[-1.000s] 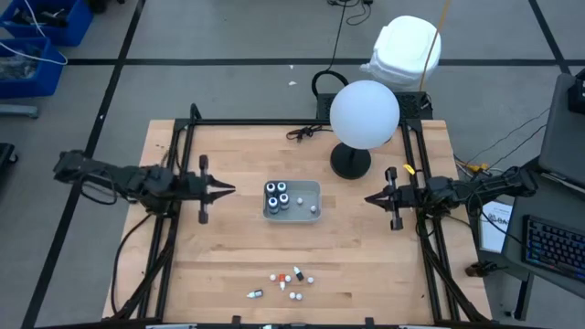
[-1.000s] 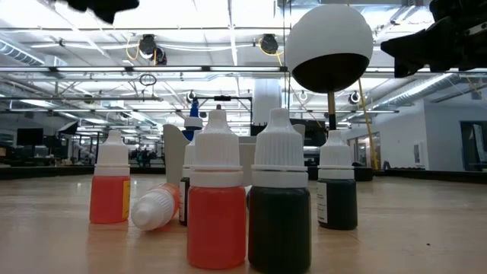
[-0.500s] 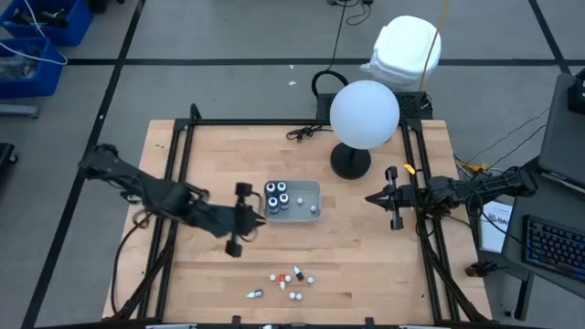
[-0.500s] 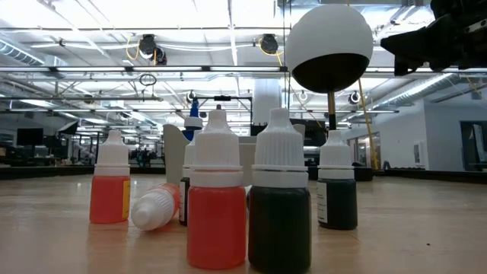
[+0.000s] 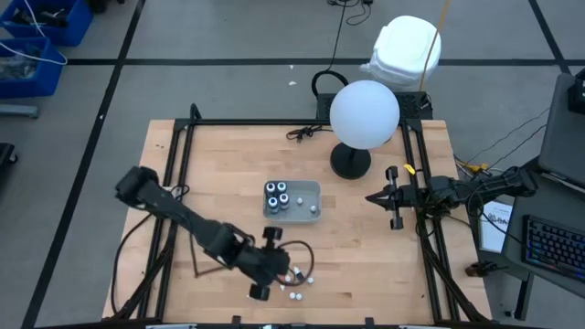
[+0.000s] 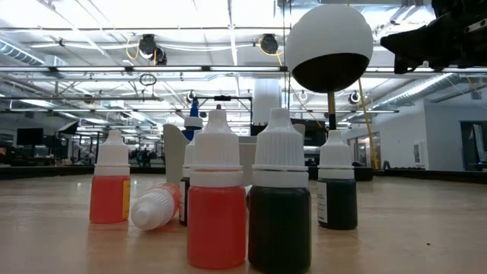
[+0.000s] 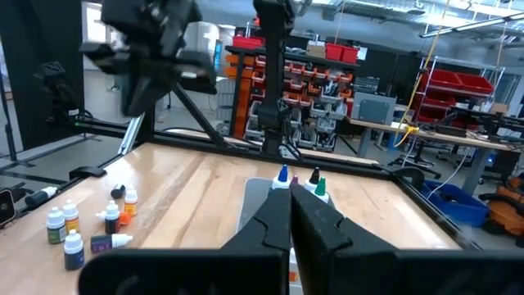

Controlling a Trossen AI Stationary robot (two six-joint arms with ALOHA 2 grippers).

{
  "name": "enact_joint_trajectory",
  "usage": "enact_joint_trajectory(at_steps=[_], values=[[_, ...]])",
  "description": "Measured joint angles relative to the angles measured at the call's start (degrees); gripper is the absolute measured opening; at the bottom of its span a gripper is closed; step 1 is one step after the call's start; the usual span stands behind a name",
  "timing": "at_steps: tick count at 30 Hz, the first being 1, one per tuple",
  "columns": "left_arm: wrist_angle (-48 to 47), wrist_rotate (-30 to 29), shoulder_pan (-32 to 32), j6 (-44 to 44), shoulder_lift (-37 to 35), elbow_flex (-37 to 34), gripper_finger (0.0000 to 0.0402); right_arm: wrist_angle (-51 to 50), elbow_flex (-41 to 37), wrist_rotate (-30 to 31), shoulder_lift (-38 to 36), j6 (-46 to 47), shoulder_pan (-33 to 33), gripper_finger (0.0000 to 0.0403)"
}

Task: Pick & Place food coloring
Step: Put the left small orange food coloring bottle into the gray bin

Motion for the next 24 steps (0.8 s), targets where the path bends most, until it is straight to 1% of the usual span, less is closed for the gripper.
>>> enact_joint_trajectory(at_steps=[4,6,8,13,15,17,21,24], values=[[-2.55,3.60,-0.03,-4.44,4.00,1.64,0.0042,-0.03,0.00,0.00,0.00,0.13,-0.01,0.0000],[-3.40,4.02,-0.14,-5.56,5.59,1.69,0.0042,-0.04,0.00,0.00,0.02,0.13,-0.02,0.0000],[-4.06,4.26,-0.31,-6.24,7.21,1.66,0.0042,-0.06,0.00,0.00,0.01,0.15,-0.01,0.0000],[-4.65,8.45,-0.51,-6.84,8.65,1.66,0.0048,-0.57,0.00,0.00,0.02,0.73,0.00,0.0000],[-4.99,8.68,-0.52,-7.55,8.68,1.66,0.0064,-0.77,0.00,0.01,0.01,0.80,-0.01,0.0000],[-5.28,8.65,-0.52,-9.04,8.70,1.66,0.0088,-0.90,0.00,0.00,0.02,0.80,0.00,0.0000],[-5.31,8.57,-0.51,-13.10,8.70,1.66,0.0151,-0.91,0.00,0.00,0.00,0.78,0.00,0.0000],[-5.33,8.58,-0.51,-14.33,8.70,1.66,0.0196,-0.92,0.00,0.00,0.02,0.80,0.00,0.0000]])
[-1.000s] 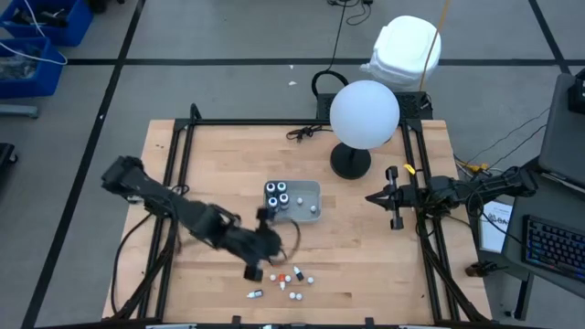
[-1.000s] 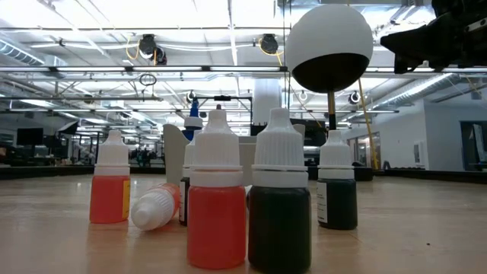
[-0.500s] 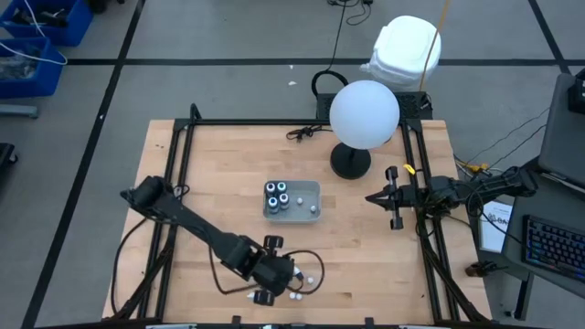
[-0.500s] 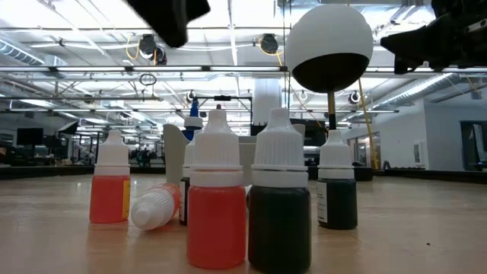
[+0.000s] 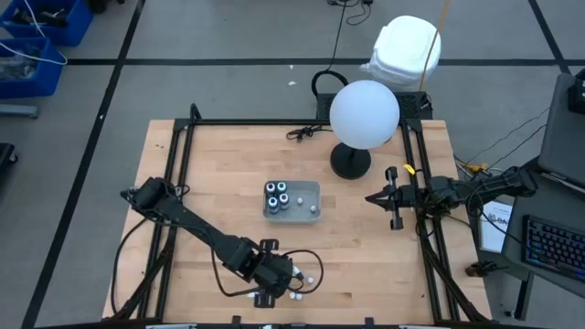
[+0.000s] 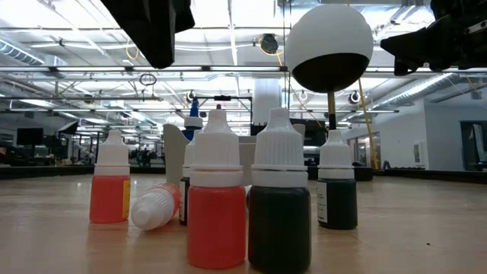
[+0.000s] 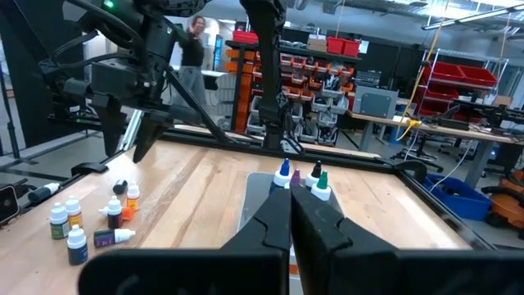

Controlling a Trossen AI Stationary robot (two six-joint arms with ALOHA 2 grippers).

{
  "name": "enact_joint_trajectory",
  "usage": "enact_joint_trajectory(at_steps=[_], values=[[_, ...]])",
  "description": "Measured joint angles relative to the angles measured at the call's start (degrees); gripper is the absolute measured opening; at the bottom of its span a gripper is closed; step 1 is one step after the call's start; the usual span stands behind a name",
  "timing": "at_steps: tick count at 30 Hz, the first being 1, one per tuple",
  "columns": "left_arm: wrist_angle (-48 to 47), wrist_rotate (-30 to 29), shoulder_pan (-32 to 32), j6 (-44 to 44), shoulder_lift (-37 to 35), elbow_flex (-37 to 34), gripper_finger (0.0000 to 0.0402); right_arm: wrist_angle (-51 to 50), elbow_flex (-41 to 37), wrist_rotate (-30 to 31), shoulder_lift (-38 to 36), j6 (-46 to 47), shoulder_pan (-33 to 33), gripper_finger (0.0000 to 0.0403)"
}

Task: Pick & Place food coloring
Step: Put the left small orange food coloring bottle into the gray bin

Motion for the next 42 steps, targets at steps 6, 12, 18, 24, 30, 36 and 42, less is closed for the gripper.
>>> enact_joint_trajectory(at_steps=[6,12,18,24,30,36,42], values=[[-0.28,-2.23,-0.70,0.51,-0.01,-0.04,0.0247,-0.02,0.02,0.02,-0.02,0.80,0.00,0.0000],[-0.26,-4.65,-2.09,3.09,0.00,-0.04,0.0255,-0.13,0.04,0.01,-0.02,0.90,-0.02,0.0000],[-0.33,-5.03,-2.22,3.01,0.00,-0.34,0.0255,-0.84,0.09,0.02,0.00,0.92,0.00,0.0000],[-0.46,-1.97,-1.23,2.28,0.00,-3.53,0.0255,-0.86,0.09,0.02,0.00,0.90,-0.02,0.0000],[3.27,-0.09,-0.83,1.55,0.00,-6.44,0.0255,-0.92,0.09,0.02,0.00,0.90,-0.02,0.0000],[8.09,2.17,-0.72,1.55,0.00,-9.42,0.0255,-0.92,0.09,0.02,-0.02,0.90,-0.02,0.0000],[10.03,1.20,-0.24,1.28,0.00,-11.80,0.0255,-0.93,0.09,0.02,0.00,0.81,-0.02,0.0000]])
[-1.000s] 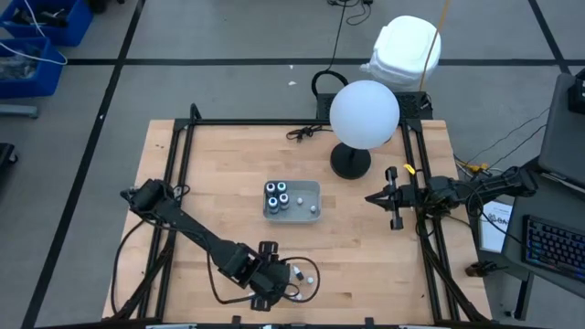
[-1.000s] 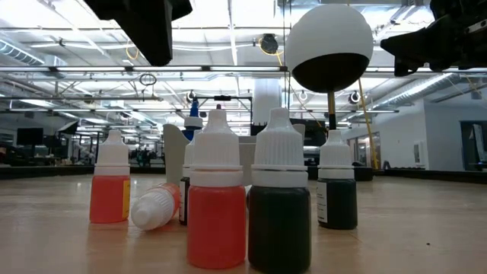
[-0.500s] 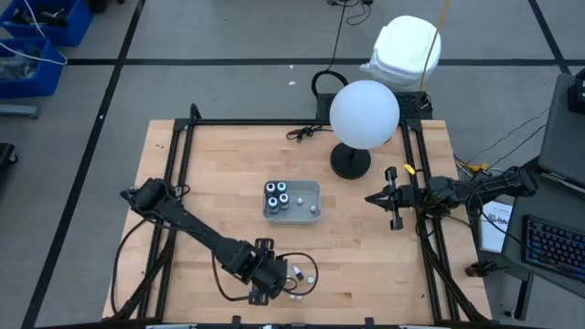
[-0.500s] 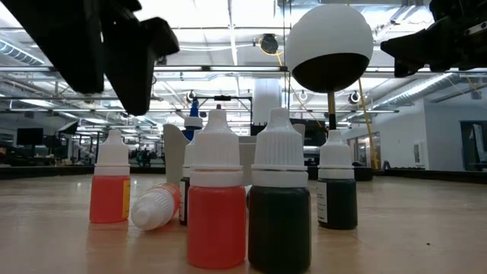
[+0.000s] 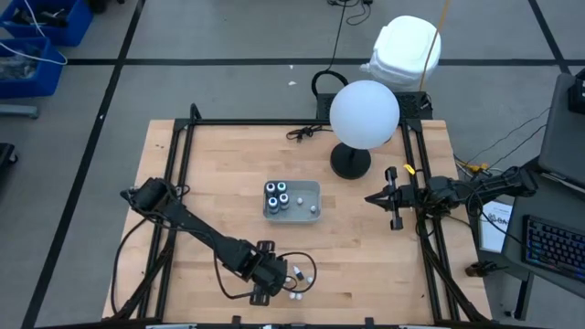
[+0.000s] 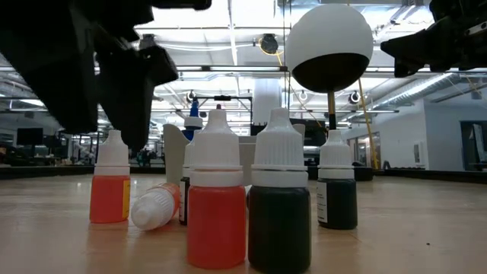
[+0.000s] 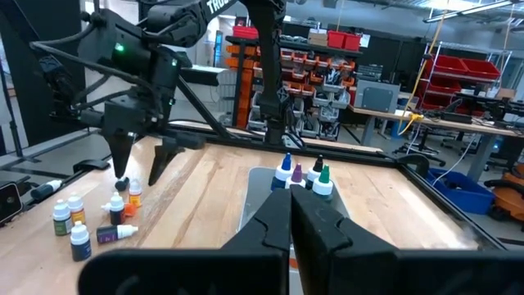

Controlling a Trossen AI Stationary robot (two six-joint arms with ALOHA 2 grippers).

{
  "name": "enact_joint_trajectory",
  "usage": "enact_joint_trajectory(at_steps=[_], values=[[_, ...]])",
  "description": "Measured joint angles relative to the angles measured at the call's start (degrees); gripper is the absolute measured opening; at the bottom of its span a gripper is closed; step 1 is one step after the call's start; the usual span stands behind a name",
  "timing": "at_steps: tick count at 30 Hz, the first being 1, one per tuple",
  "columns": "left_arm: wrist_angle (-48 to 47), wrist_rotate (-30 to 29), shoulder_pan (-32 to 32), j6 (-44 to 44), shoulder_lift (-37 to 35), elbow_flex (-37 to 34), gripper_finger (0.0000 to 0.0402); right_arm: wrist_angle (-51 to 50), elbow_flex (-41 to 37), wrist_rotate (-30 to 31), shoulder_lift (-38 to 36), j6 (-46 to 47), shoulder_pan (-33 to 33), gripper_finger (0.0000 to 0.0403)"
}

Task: Pick & Place food coloring
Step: Put the left small orange food coloring bottle into the gray bin

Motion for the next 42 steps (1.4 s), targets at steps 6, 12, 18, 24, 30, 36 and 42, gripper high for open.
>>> enact_joint_trajectory(at_steps=[6,12,18,24,30,36,42], values=[[0.25,0.08,0.70,-0.15,0.00,-0.70,0.0255,-0.75,-0.02,0.02,-0.01,-0.09,0.00,0.0000],[1.06,1.54,0.63,0.07,0.48,-0.70,0.0255,-0.85,-0.02,0.02,0.00,-0.11,0.02,0.0000],[2.88,3.40,1.00,0.24,2.95,-0.72,0.0255,-1.01,-0.02,0.02,0.00,-0.35,0.01,0.0000],[2.53,4.25,1.63,0.51,3.65,-0.73,0.0255,-1.14,-0.04,0.03,0.02,-0.17,0.01,0.0000],[2.47,6.84,2.63,0.33,3.65,-0.73,0.0255,-1.14,-0.04,0.04,0.00,-0.55,0.01,0.0000],[2.45,7.37,3.34,0.50,3.58,-0.73,0.0255,-1.16,-0.04,0.04,0.00,-1.39,0.00,0.0000],[2.45,7.43,3.48,0.71,3.54,-0.73,0.0255,-1.16,-0.04,0.04,0.00,-1.41,0.02,0.0000]])
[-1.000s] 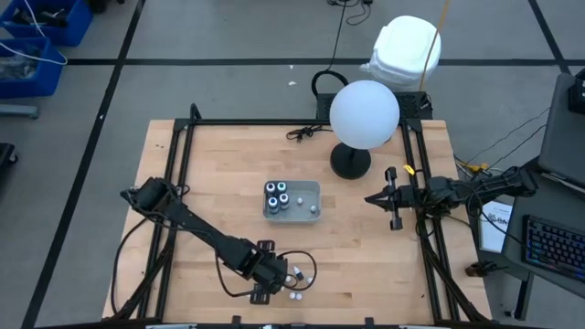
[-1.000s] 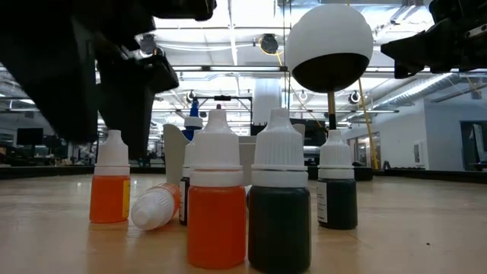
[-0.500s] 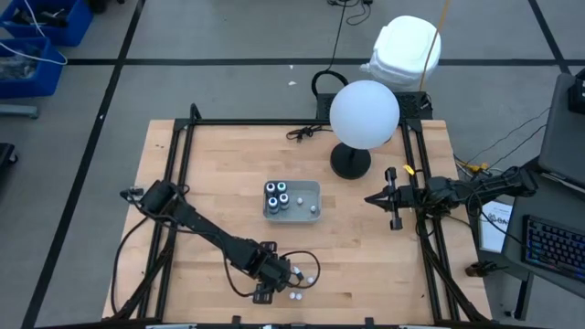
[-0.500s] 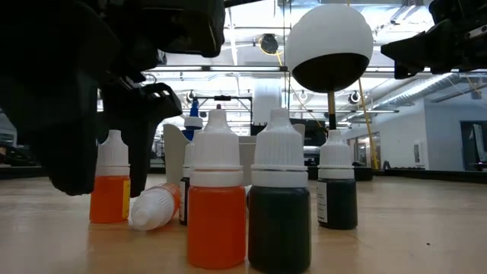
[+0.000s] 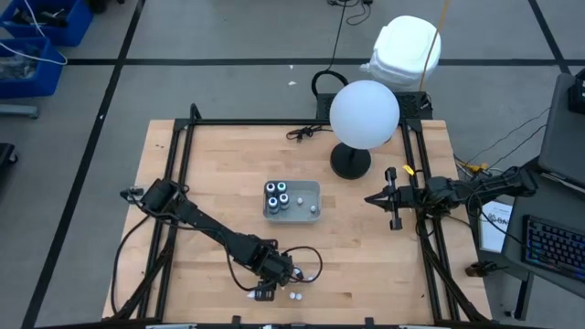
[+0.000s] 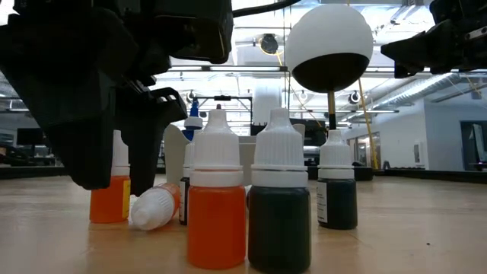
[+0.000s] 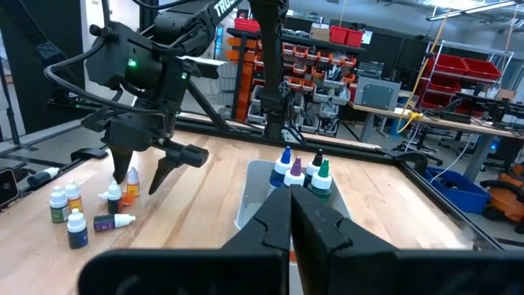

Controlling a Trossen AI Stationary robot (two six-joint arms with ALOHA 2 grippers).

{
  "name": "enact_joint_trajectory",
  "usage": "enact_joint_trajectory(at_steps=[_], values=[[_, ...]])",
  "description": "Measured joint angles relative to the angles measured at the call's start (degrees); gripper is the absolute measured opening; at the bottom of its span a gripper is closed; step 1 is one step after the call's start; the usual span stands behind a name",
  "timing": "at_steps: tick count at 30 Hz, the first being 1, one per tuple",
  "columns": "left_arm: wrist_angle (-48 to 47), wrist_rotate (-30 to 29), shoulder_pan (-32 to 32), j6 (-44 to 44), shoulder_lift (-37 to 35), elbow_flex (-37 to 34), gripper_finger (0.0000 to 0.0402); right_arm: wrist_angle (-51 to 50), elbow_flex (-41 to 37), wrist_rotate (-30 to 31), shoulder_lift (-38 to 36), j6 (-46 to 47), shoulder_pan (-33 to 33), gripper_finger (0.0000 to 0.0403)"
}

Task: Pick & Place food coloring
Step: Put the left small orange food coloring bottle into the gray bin

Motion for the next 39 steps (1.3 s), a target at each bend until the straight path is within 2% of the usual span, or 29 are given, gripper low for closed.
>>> enact_joint_trajectory(at_steps=[5,16,20,30,34,39], values=[[-0.28,0.47,-0.08,0.04,0.00,0.00,0.0230,-0.01,0.00,0.00,0.00,0.01,-0.02,0.0000],[-0.66,0.87,-0.11,0.52,0.00,0.02,0.0105,-0.02,0.00,0.00,0.00,-0.16,-0.02,0.0000],[-0.61,0.96,-0.11,0.97,-0.09,0.04,0.0079,-0.02,-0.02,0.00,0.00,-0.20,-0.02,0.0000],[-0.72,0.90,-0.11,4.33,-2.10,0.04,0.0085,-0.02,-0.04,0.00,0.00,-0.14,-0.02,0.0000],[-1.08,-1.30,-0.11,6.93,-6.25,0.04,0.0077,-0.04,-0.04,0.00,0.00,-0.07,-0.02,0.0000],[-3.80,-5.07,0.11,9.71,-15.17,0.07,0.0086,-0.07,-0.04,0.00,0.00,-0.05,-0.02,0.0000]])
